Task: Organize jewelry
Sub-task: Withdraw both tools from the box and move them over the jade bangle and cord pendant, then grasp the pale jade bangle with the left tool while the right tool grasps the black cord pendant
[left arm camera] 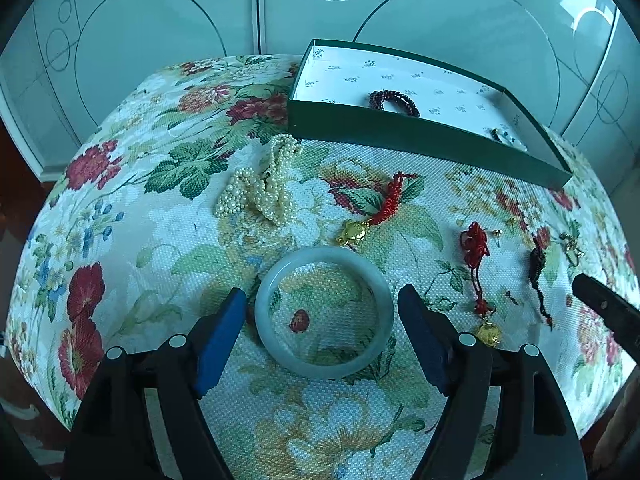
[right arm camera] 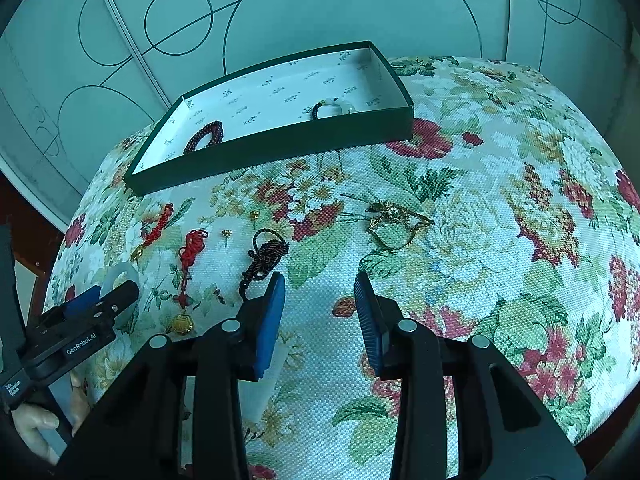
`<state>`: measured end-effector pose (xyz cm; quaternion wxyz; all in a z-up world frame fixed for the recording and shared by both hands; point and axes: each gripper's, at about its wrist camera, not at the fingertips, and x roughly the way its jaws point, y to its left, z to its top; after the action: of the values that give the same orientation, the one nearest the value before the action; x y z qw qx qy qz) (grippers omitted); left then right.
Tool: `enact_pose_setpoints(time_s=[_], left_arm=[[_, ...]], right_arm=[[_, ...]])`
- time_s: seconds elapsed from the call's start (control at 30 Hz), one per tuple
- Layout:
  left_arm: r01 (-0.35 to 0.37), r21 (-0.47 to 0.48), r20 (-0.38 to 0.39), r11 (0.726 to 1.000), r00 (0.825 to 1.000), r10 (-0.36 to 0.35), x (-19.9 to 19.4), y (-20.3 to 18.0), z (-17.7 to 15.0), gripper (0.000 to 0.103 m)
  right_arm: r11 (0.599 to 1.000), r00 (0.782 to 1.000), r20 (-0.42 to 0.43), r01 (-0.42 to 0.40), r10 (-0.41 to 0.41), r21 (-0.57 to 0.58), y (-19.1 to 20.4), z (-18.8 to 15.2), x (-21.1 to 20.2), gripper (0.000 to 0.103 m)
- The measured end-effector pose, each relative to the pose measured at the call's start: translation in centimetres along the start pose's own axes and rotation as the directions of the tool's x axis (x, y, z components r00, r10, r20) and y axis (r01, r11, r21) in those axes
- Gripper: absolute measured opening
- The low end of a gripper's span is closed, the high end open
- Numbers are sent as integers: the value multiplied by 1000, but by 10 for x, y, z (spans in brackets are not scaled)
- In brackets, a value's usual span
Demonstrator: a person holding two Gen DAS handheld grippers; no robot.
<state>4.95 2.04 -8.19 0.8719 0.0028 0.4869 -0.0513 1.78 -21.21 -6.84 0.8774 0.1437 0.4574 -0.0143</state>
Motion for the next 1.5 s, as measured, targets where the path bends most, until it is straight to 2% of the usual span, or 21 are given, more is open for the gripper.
enact_pose_setpoints(time_s=[0.27, 0.57, 0.87, 1.17, 1.27, 1.5], left_arm=[[-50, 25, 2, 998, 999, 50, 2, -11, -2, 77], [-32, 16, 12, 999, 999, 32, 0, -17, 2, 77], [-49, 27, 18, 998, 999, 49, 2, -17, 2, 77], [-45, 24, 34, 999, 998, 45, 4, -15, 1, 84], [-45, 23, 38, 999, 998, 44, 4, -15, 1, 85], [-33, -7, 47, 999, 998, 33, 1, -4, 0, 85]], right_arm=[[1000, 1000, -4, 9, -9, 13, -6, 1, 1, 36], [999, 999, -12, 43, -43, -12, 4, 2, 0, 36], [998, 998, -25, 51, -52, -43, 15, -1, 4, 36], [999, 999, -21, 42, -43, -29, 11, 0, 4, 38], [999, 999, -19, 37, -38, -20, 7, 1, 4, 43], [1000, 1000, -2, 25, -25, 3, 0, 2, 2, 43]])
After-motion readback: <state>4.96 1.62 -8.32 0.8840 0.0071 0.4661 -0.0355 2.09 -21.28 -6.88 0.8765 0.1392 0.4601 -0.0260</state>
